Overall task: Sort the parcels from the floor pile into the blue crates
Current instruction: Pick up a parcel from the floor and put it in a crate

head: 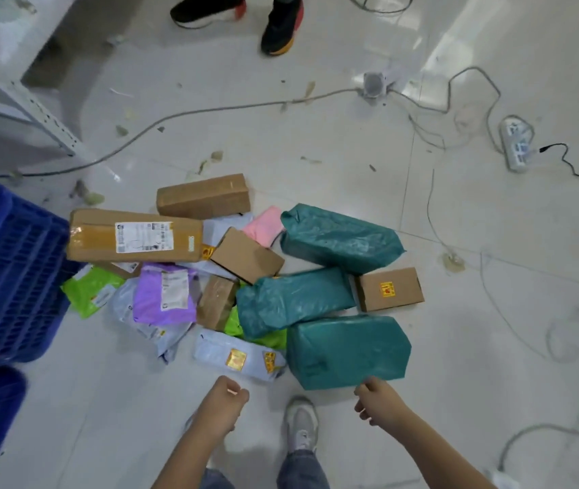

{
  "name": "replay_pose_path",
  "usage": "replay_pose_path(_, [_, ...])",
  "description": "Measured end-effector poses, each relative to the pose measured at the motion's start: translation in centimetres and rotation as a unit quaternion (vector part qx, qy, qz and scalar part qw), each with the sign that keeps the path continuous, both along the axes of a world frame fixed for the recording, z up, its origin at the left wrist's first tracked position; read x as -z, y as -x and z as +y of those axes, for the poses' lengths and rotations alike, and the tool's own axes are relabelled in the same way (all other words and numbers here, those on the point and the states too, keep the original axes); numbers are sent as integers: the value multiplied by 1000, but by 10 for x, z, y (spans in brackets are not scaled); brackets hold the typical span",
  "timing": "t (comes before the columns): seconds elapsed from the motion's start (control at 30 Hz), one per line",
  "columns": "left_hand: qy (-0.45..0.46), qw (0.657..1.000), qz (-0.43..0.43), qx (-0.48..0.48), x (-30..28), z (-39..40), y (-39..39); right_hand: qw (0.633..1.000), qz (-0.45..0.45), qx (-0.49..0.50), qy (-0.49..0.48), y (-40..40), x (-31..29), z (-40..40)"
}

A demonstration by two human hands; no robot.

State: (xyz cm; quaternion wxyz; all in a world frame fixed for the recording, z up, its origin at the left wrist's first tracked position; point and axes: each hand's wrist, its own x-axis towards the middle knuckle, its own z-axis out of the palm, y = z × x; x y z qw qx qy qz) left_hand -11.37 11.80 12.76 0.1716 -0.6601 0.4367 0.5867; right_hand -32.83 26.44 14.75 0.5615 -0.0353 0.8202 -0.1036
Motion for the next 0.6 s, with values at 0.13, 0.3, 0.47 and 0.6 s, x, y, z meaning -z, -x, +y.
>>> replay_pose_path(0.13, [29,999,17,6,52,-15,36,994,85,25,63,43,49,-20])
replay_pose_path(0.3, [26,998,15,-49,121,-39,61,978,175,-20,112,102,109,-52])
replay_pose_path(0.47, [30,996,22,-77,190,-68,69,978,181,-58,81,155,190,-84])
replay_pose_path(0.6, [41,993,67,-91,232,-75,83,982,143,-121,37,162,247,-108])
